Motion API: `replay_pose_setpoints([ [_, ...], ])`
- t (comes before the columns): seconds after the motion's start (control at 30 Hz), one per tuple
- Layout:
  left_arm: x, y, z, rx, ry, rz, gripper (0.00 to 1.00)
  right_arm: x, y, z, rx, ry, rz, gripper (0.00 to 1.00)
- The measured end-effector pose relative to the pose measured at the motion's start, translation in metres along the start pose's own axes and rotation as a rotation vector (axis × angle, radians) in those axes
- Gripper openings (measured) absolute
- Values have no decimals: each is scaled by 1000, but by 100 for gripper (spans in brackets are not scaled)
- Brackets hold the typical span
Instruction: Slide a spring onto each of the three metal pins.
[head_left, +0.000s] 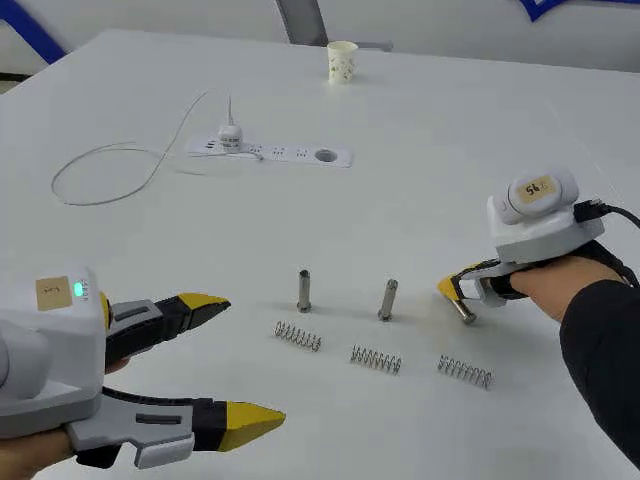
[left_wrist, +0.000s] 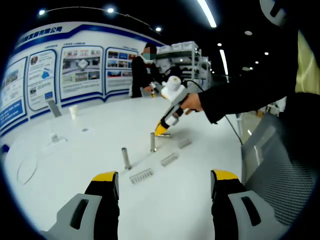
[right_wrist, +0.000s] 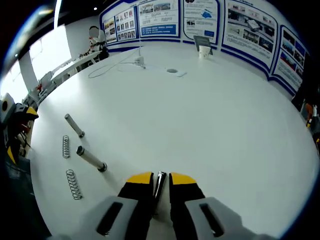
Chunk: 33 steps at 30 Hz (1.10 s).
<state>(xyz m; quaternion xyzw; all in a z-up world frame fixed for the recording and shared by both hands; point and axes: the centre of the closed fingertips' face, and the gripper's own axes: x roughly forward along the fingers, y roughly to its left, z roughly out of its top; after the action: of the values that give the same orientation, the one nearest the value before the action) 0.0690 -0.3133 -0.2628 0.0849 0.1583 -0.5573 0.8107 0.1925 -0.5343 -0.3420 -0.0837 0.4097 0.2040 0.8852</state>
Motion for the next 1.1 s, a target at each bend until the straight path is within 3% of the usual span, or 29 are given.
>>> replay_pose_setpoints([
  [0.5, 1, 0, -2, -4, 5, -1, 76, 6, -2, -3, 28, 22, -7, 11],
  [0.87, 0, 1, -3, -7, 4, 0, 76, 9, -1, -4, -7, 43, -31, 10],
  [1.1, 0, 1, -4, -8, 6, 0, 76, 9, -2, -5, 13, 48, -35, 9],
])
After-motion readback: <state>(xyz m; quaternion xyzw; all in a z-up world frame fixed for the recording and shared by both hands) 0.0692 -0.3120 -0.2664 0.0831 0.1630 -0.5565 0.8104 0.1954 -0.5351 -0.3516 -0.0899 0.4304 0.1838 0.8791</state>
